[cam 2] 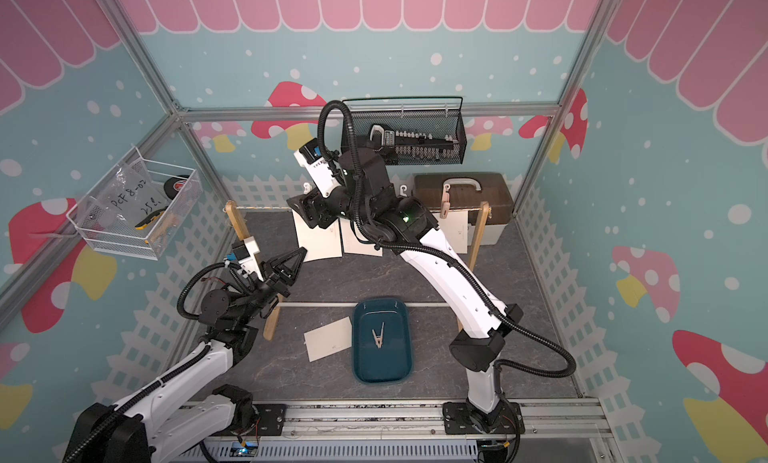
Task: Remove the postcards from the strings
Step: Remove the clamp from the clothesline.
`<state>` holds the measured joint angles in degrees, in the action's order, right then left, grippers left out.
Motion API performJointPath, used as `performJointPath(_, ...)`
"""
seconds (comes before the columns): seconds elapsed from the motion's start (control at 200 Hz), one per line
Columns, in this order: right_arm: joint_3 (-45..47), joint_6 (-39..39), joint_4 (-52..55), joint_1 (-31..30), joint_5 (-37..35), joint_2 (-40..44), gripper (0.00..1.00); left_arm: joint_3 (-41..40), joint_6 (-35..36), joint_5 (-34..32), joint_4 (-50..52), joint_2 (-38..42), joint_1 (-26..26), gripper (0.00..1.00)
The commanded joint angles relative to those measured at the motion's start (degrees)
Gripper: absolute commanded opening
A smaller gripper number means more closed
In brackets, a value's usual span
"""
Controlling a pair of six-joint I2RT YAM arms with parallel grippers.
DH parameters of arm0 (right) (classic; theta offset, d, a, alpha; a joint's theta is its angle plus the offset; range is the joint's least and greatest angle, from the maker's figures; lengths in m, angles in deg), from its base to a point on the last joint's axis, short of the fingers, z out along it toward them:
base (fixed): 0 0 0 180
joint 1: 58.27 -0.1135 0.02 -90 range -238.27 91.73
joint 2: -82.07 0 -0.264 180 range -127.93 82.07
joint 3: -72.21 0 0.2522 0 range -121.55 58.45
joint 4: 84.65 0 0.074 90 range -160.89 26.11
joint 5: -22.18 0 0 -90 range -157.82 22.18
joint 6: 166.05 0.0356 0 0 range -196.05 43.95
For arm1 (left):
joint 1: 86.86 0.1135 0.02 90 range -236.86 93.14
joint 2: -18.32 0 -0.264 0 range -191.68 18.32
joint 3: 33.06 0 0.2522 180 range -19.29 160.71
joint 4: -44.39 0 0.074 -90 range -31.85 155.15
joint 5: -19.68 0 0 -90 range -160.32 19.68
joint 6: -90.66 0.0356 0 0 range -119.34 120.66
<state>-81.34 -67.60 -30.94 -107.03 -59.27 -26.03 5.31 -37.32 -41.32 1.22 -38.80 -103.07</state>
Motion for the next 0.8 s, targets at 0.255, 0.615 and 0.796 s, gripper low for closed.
performJointPath(0.255,-2.86,-0.57,0.23,0.41,4.48,-2.20,0.74,2.03,-1.66,2.11,-3.72,-0.20,0.19,0.03)
performJointPath(0.615,-2.68,-2.84,-0.75,0.58,13.05,-1.24,0.70,2.29,-1.57,2.30,-3.17,-0.09,0.30,0.03)
performJointPath(0.796,-2.69,-3.01,-1.96,0.68,15.50,-1.24,0.68,2.29,-1.44,2.38,-3.02,0.08,0.49,0.03)
